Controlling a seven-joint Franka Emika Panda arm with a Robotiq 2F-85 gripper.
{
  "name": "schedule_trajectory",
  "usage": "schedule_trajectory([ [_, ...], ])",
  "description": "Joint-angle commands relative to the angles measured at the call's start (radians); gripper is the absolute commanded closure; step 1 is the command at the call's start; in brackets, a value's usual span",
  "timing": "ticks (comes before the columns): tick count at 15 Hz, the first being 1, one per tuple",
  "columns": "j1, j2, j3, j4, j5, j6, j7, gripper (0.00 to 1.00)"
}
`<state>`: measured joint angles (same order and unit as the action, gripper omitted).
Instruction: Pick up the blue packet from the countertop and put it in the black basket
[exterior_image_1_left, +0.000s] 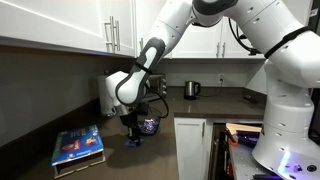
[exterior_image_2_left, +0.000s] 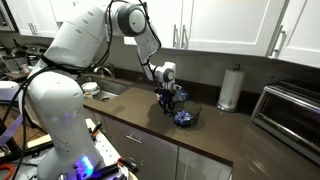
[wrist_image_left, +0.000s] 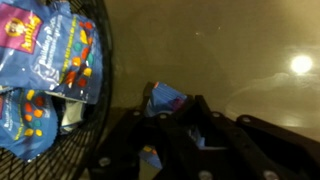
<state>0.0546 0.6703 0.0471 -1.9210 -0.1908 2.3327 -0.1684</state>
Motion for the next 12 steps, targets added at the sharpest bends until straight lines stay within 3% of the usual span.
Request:
schedule_trajectory([
  [1,0.005,-0.09,-0.012,-0.1,-0.023,0.015,0.001,0.96],
  [12,-0.007,-0.219,-0.001,-0.197,-0.024,-0.042,-0.041,0.96],
])
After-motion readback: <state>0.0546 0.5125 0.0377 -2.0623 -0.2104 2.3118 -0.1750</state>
